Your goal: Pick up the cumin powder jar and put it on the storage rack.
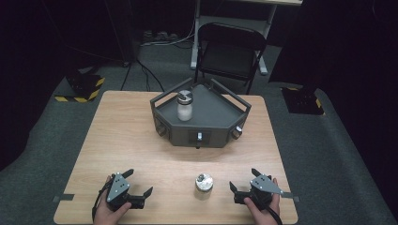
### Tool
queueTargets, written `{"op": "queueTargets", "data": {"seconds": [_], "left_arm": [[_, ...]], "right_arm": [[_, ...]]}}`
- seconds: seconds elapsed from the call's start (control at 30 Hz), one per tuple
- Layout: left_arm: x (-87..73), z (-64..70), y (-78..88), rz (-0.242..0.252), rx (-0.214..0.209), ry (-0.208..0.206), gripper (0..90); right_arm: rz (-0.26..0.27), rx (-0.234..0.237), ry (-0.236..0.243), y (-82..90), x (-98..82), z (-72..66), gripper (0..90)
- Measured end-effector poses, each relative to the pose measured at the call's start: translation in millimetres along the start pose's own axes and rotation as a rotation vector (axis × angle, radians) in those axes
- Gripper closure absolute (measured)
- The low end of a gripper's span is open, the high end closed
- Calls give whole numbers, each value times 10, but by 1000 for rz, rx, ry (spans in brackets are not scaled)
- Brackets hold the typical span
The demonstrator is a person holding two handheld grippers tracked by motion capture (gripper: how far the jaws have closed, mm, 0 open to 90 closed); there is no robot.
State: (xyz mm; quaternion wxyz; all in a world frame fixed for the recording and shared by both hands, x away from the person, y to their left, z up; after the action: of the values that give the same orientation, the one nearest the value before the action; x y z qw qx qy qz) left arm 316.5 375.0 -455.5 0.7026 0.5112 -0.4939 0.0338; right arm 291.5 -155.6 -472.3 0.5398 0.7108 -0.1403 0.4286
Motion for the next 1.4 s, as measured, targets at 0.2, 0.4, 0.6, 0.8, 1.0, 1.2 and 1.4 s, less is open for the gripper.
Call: {"op": "queueTargets", "data": {"seconds": [0.2, 0.4, 0.6, 0.8, 1.0, 1.2, 1.4], "left_arm": [[-2, -3, 4, 0, -2, -4, 6], [2, 24, 2, -3, 6, -28, 6], [1, 19, 6, -4, 4, -29, 6], [1, 23, 6, -5, 3, -31, 6], [3, 14, 5, -6, 0, -28, 6], [5, 17, 3, -8, -3, -32, 6], [3, 3, 6, -6, -9, -30, 6]], "right_arm": [[67, 44, 7, 155, 43, -65, 6], [94, 78, 47, 224, 118, -188, 5], [114, 127, 95, 264, 197, -334, 5], [124, 178, 123, 244, 248, -465, 6], [116, 204, 142, 207, 268, -532, 6], [108, 234, 140, 132, 276, -609, 6], [103, 238, 132, 22, 268, -709, 6]]}}
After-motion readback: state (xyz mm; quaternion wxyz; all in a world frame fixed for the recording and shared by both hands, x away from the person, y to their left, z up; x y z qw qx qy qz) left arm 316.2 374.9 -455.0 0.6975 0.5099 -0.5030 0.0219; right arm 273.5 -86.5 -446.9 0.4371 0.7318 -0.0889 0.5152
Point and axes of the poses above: each handheld gripper's, and its own axes: y roughly backward along the jaws, x roughly out of its top, z roughly to its right, the point moved 7 cm from there along -y, roughly forward along the jaws, and after that the axes turned 14 degrees about -z, right-handed, at the moved point
